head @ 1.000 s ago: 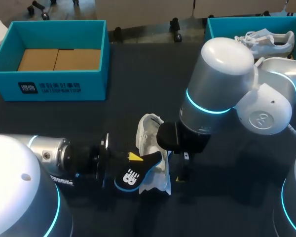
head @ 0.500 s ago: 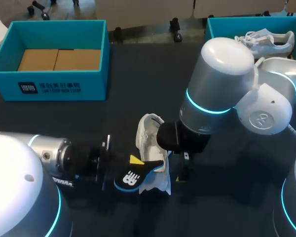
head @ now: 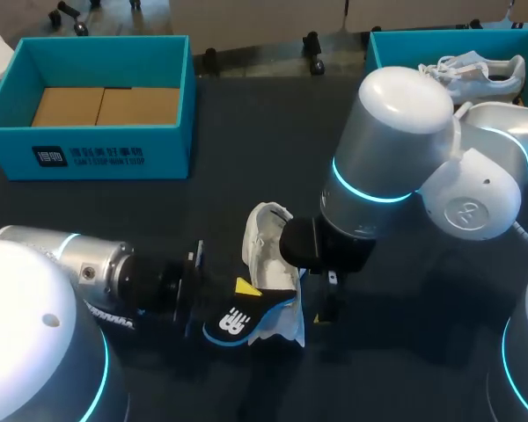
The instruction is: Take the shoe out of the shoebox, open the shoe tongue, remove and reinsert the insole, then place the shoe into the shoebox
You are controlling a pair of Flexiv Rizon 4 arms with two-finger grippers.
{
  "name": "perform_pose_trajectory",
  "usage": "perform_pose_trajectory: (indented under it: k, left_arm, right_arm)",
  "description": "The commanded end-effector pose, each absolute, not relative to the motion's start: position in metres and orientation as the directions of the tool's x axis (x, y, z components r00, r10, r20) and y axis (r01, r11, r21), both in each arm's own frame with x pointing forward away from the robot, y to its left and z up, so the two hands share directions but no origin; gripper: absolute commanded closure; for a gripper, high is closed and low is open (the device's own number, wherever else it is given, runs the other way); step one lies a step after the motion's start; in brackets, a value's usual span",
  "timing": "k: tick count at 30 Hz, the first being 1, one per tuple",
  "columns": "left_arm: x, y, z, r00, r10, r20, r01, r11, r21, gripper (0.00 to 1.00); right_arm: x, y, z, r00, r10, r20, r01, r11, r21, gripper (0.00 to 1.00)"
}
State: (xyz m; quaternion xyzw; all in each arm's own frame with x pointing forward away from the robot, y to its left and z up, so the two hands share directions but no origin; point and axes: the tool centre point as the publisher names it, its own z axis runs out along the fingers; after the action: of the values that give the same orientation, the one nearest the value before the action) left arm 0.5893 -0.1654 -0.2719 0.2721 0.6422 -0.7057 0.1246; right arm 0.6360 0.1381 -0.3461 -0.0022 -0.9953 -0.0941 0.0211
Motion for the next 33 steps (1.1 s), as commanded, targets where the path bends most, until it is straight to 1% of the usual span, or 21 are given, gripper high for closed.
perform_pose_trajectory:
  k: [1,33]
  left_arm:
    - [0.592,-0.173,-0.277,-0.82,0.178,-0.544,0.524,-0.148,-0.839,1.0]
    - [0.605,-0.174,-0.286,-0.835,0.192,-0.516,0.494,-0.15,-0.856,1.0]
  right_arm:
    - [0.636,0.139,-0.347,-0.999,0.0,0.041,0.008,0.982,0.186,0.0]
    - [0.636,0.139,-0.347,-0.999,0.0,0.041,0.008,0.982,0.186,0.0]
